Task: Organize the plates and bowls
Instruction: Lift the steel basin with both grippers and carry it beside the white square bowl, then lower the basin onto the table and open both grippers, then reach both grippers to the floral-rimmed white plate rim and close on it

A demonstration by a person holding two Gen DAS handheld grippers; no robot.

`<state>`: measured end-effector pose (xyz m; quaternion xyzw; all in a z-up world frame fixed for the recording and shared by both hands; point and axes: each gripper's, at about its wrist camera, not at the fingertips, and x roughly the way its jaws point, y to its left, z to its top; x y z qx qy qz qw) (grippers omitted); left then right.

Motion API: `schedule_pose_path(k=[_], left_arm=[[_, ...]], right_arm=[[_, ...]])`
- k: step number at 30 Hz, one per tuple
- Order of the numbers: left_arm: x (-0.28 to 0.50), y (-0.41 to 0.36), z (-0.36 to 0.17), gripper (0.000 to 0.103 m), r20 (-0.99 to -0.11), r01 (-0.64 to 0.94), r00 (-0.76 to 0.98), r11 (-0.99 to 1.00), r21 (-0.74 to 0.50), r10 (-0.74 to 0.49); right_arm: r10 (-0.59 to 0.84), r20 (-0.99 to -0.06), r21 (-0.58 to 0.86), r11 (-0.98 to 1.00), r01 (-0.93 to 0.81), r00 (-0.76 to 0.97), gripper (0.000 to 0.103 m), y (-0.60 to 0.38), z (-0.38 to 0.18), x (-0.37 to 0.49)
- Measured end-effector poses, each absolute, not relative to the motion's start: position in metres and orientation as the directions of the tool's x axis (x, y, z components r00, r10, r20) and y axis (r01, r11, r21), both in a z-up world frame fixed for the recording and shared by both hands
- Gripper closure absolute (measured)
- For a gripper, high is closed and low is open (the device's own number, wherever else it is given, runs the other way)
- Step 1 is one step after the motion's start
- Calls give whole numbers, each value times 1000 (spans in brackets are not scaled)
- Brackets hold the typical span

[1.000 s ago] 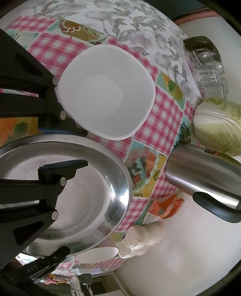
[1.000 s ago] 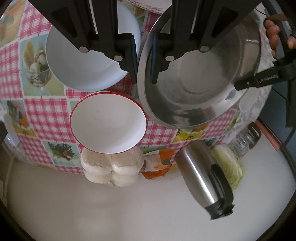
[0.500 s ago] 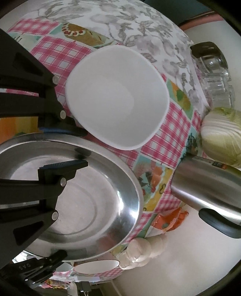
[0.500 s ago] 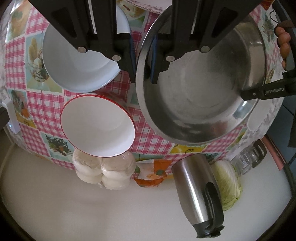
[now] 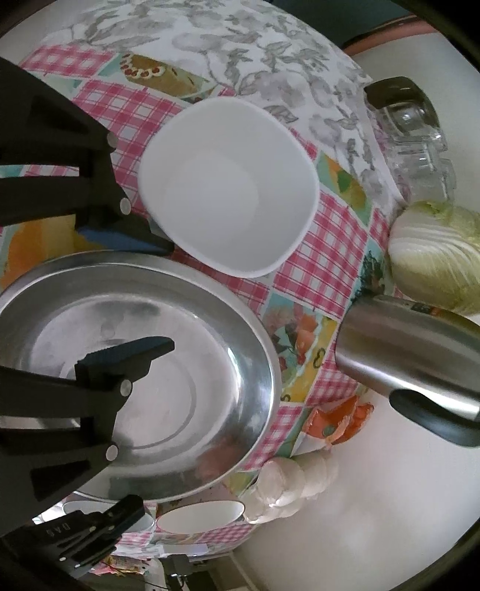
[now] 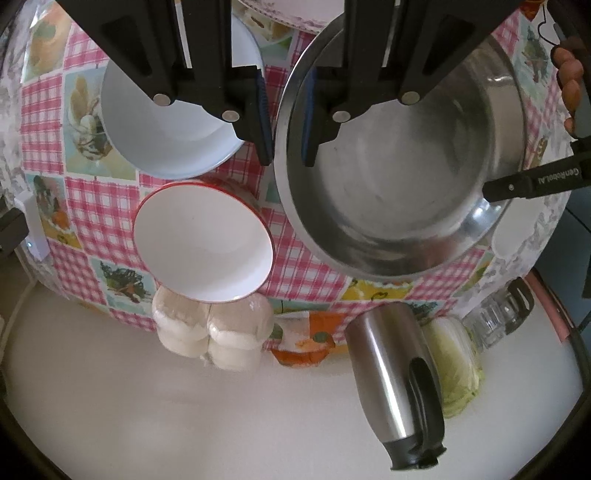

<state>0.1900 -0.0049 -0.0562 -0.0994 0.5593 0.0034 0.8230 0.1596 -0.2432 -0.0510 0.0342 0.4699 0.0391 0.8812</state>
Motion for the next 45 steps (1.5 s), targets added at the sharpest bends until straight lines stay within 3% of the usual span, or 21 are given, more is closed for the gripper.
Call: schedule_pose_path(k=[4, 6, 8, 10, 17, 19, 33, 39, 45], left_arm=[[184, -9, -44, 49, -918, -101, 387, 985, -140, -90], [180, -13, -37, 43, -912, -90, 400, 987, -134, -88], [177, -15, -32, 40, -909, -88, 408, 988, -130, -83], [174, -17, -28, 37, -906, -85, 417, 989, -119, -73], [163, -19, -26, 18, -906, -107, 423, 992, -74, -22], [160, -17, -28, 17, -908, -124, 418, 989, -83, -23], [127, -27, -7, 0, -862, -130, 506, 990, -48, 24], [105, -39, 8, 0, -805, -86, 592, 996, -28, 29], [89, -50, 4, 0, -822, -29, 569, 999, -32, -10]], right_arm=[[111, -810, 98, 994, -55, 576, 85, -240, -36, 153], [109, -806, 92, 994, -58, 582, 75, -238, -31, 150], [114, -803, 96, 993, -62, 585, 49, -236, -27, 145], [108, -800, 88, 994, -62, 590, 34, -235, -24, 141], [97, -795, 83, 995, -52, 598, 13, -235, -16, 123], [80, -794, 64, 997, -48, 603, 0, -233, -14, 116], [18, -797, 34, 999, 14, 604, 0, -240, -15, 59], [1, -778, 34, 999, 41, 628, 0, -243, -8, 33], [-15, -773, 35, 997, 66, 634, 0, -247, -8, 10]])
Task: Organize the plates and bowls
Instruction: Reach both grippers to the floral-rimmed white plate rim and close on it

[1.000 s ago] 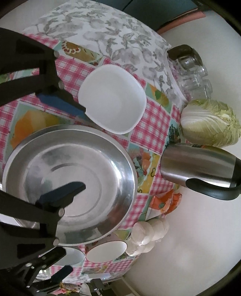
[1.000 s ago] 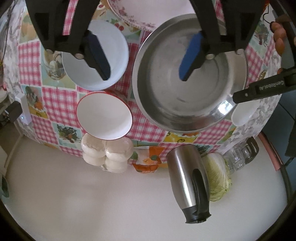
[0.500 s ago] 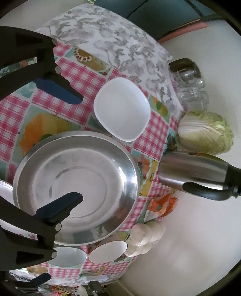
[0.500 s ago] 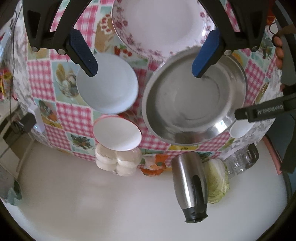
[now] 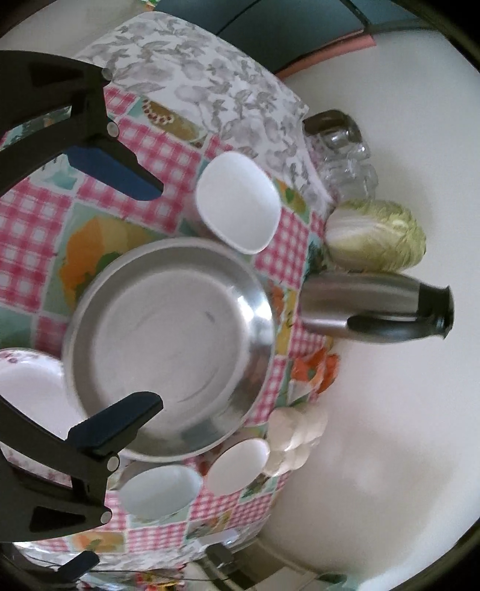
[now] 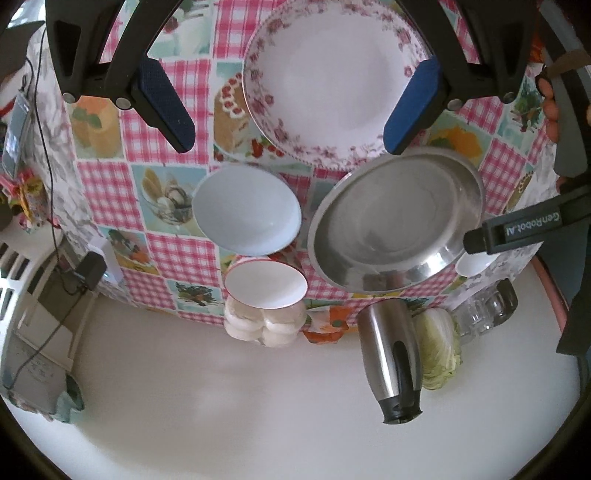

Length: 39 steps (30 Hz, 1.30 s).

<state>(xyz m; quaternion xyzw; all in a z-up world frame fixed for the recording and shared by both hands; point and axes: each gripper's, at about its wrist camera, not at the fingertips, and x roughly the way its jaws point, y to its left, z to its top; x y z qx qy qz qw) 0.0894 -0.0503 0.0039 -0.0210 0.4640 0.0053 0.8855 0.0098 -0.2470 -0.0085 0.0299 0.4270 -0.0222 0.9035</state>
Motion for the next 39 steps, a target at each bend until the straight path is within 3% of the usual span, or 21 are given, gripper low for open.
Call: schedule_pose_path(k=[16, 27, 31, 39], left_arm=[[64, -87, -33, 0, -911, 81, 411, 997, 7, -27], [71, -88, -67, 0, -957, 54, 282, 997, -54, -67], [71, -96, -73, 1, -961, 82, 269, 996, -47, -67], [71, -105, -92, 30, -974, 101, 210, 993, -60, -80]], right_arm=[[12, -857, 97, 986, 139, 515, 0, -271, -50, -5], [115, -904, 236, 937, 259, 411, 0, -302, -93, 2], [169, -897, 300, 911, 282, 409, 5, -309, -101, 2], [228, -898, 359, 874, 327, 376, 27, -321, -119, 6]])
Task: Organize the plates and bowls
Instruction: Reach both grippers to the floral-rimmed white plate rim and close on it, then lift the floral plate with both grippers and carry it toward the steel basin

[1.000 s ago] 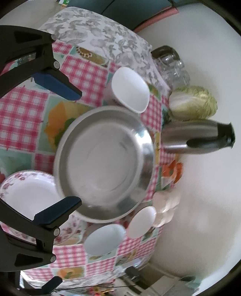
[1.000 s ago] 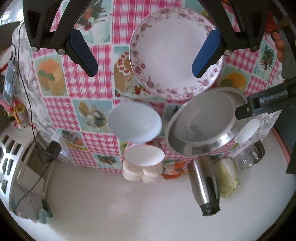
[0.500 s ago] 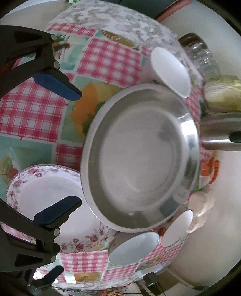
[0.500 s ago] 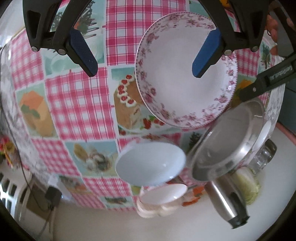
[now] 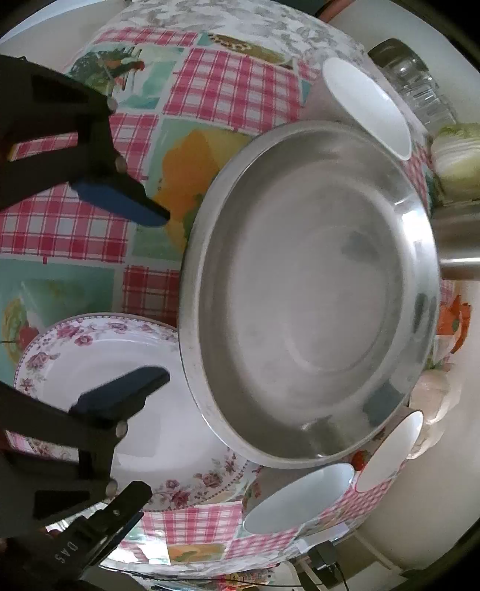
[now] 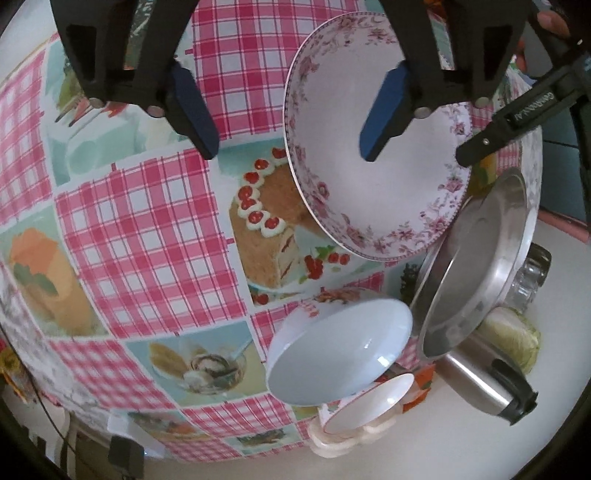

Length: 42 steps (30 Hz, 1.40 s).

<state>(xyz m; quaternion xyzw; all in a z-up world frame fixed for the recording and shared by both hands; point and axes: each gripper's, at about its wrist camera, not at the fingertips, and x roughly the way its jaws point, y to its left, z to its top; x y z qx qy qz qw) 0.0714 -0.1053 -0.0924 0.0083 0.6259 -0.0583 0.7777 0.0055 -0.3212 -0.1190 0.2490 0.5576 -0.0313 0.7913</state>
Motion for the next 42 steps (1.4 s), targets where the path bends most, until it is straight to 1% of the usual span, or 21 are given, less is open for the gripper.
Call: schedule_pose_path(k=[1, 2, 3, 4, 5, 6, 9, 11, 13, 16, 20, 23, 38, 42], left_arm=[[72, -106, -94, 32, -975, 102, 205, 993, -64, -83], [72, -107, -96, 36, -976, 105, 201, 992, -66, -87], [73, -108, -97, 41, -976, 109, 197, 992, -67, -88], [72, -111, -97, 43, -977, 113, 195, 991, -65, -86], [71, -113, -99, 48, -978, 120, 192, 991, -63, -86], [72, -115, -100, 53, -978, 126, 188, 990, -61, -85], [74, -122, -104, 58, -981, 146, 179, 988, -53, -79], [74, -127, -106, 59, -980, 153, 183, 987, -56, -84], [72, -129, -106, 60, -978, 154, 190, 987, -53, -82], [69, -127, -106, 61, -979, 148, 177, 986, -75, -101], [72, -120, -111, 70, -975, 135, 147, 980, -146, -165], [73, -118, -115, 80, -973, 145, 140, 975, -166, -186], [65, -136, -111, 86, -977, 178, 138, 974, -137, -163], [62, -143, -105, 86, -974, 196, 149, 971, -138, -169]], right_arm=[[245, -893, 378, 865, 332, 377, 30, -323, -121, 5], [250, -890, 385, 860, 335, 381, 31, -322, -120, 4], [250, -889, 386, 859, 336, 383, 34, -323, -120, 4], [253, -888, 390, 858, 336, 385, 44, -323, -120, 4], [256, -886, 394, 856, 335, 386, 55, -324, -120, 4], [261, -885, 398, 854, 335, 385, 58, -324, -120, 4], [273, -882, 407, 853, 328, 383, 70, -324, -120, 4], [285, -880, 414, 851, 323, 379, 80, -322, -121, 5], [292, -880, 418, 849, 322, 374, 88, -321, -122, 5], [304, -874, 435, 838, 330, 379, 89, -321, -125, 5], [312, -870, 444, 832, 333, 382, 89, -322, -124, 5], [312, -871, 443, 834, 329, 381, 90, -323, -123, 5], [303, -874, 431, 844, 320, 380, 91, -335, -115, -4], [292, -874, 424, 849, 315, 388, 91, -341, -108, -11]])
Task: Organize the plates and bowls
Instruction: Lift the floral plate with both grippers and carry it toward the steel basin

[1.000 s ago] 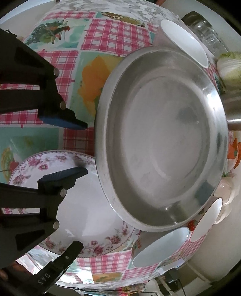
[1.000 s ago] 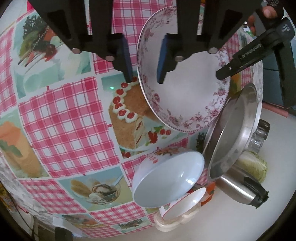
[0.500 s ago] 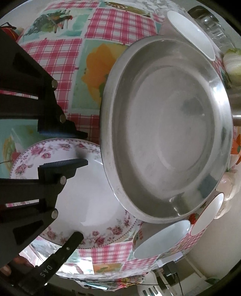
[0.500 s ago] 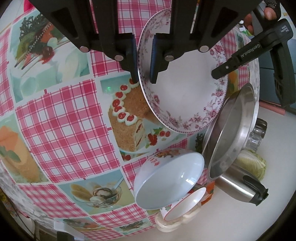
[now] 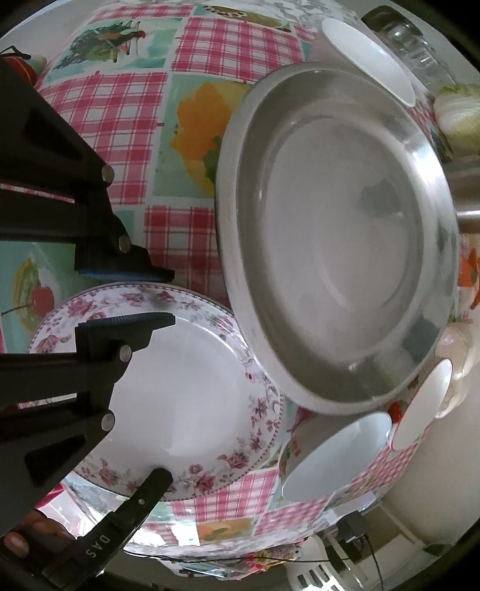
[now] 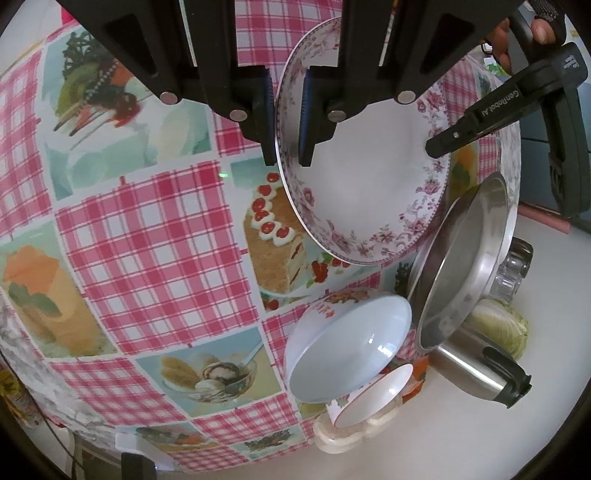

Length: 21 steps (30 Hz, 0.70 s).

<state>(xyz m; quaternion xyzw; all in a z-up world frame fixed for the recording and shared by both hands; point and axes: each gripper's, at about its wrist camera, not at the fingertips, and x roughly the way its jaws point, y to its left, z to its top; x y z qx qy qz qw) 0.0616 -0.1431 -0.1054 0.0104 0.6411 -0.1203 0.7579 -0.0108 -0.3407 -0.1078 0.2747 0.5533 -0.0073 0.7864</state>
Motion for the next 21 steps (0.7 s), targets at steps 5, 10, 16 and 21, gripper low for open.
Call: schedule_pose_path(k=[5, 10, 16, 21], left_arm=[[56, -145, -103, 86, -971, 210, 150, 966, -151, -185], [59, -148, -104, 86, -969, 208, 145, 964, -165, -198], [71, -130, -126, 84, -951, 119, 55, 947, -297, -305], [78, -116, -133, 84, -924, 70, 59, 924, -375, -379]], right_arm=[[286, -877, 419, 848, 325, 385, 91, -351, -106, -18], [285, -885, 415, 843, 342, 369, 91, -356, -110, -20], [328, -870, 463, 802, 379, 368, 91, -362, -122, -15], [415, -822, 560, 716, 418, 390, 91, -386, -135, -19]])
